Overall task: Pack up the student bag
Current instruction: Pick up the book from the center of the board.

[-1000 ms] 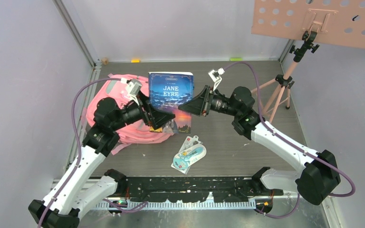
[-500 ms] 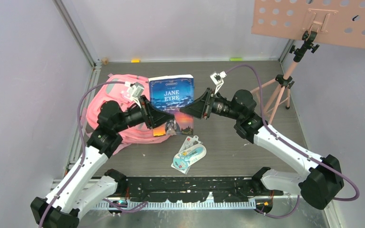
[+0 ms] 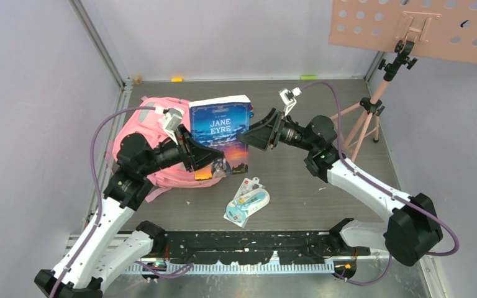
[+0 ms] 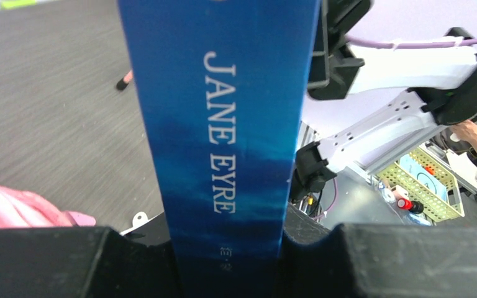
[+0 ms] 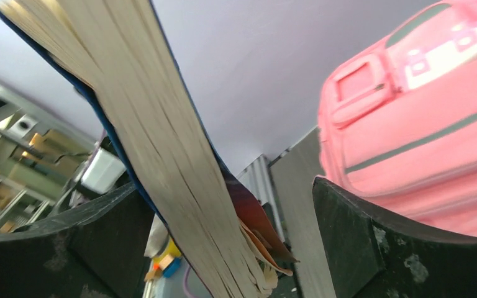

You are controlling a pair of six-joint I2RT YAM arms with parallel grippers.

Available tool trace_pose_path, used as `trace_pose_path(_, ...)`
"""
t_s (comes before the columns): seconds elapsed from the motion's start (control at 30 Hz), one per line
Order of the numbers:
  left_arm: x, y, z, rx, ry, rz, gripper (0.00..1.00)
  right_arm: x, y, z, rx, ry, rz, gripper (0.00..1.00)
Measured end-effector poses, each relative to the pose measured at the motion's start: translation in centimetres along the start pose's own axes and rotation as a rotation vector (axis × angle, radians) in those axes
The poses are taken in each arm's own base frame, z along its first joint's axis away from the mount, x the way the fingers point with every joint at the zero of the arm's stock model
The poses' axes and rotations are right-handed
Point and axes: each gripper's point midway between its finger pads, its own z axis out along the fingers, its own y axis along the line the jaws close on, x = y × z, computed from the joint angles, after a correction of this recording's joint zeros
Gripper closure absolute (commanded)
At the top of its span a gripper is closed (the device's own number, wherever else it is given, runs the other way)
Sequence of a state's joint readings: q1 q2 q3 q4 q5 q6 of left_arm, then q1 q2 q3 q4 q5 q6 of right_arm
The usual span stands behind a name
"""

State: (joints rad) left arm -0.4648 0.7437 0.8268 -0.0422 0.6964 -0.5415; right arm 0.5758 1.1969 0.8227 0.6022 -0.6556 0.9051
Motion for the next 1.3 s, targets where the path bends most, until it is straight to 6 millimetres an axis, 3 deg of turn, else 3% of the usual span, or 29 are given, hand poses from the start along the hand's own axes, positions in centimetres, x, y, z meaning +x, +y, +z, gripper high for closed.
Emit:
trace_pose_path(0.23, -4.0, -3.7, -0.3, 0.101, -0.048, 0.056, 1.00, -0.2, 3.7, 0.7, -0.209, 0.067, 0.025, 0.01)
trace_pose_path(0.43, -5.6, -5.5, 0.1, 0.195, -0.063, 0.063, 1.00, -0.7, 7.3, 1.1, -0.348, 0.136, -0.008, 0.01)
trace_pose_path(0.5, -5.6, -5.6, 0.2, 0.208, -0.059, 0.064, 1.00, -0.3, 8.3, 1.1, -0.378, 0.162, -0.015, 0.05)
trace_pose_path(0.6, -5.4, -5.6, 0.3, 0.213, -0.052, 0.073, 1.00, 0.1, 9.2, 1.0, -0.407, 0.185, -0.024, 0.20)
trace_pose_path(0.73, -5.0, -4.8, 0.1, 0.166, -0.049, 0.103, 1.00, 0.4, 9.1, 0.7, -0.381, 0.190, -0.026, 0.34)
trace_pose_path(0.97, -4.2, -3.6, -0.5, 0.080, -0.037, 0.130, 1.00, 0.0, 7.8, -0.2, -0.205, 0.116, -0.093, 0.50)
trace_pose_path(1.3, -3.9, -2.8, -0.4, 0.041, -0.028, 0.112, 1.00, 0.1, 6.5, 0.4, -0.166, 0.108, -0.105, 0.52)
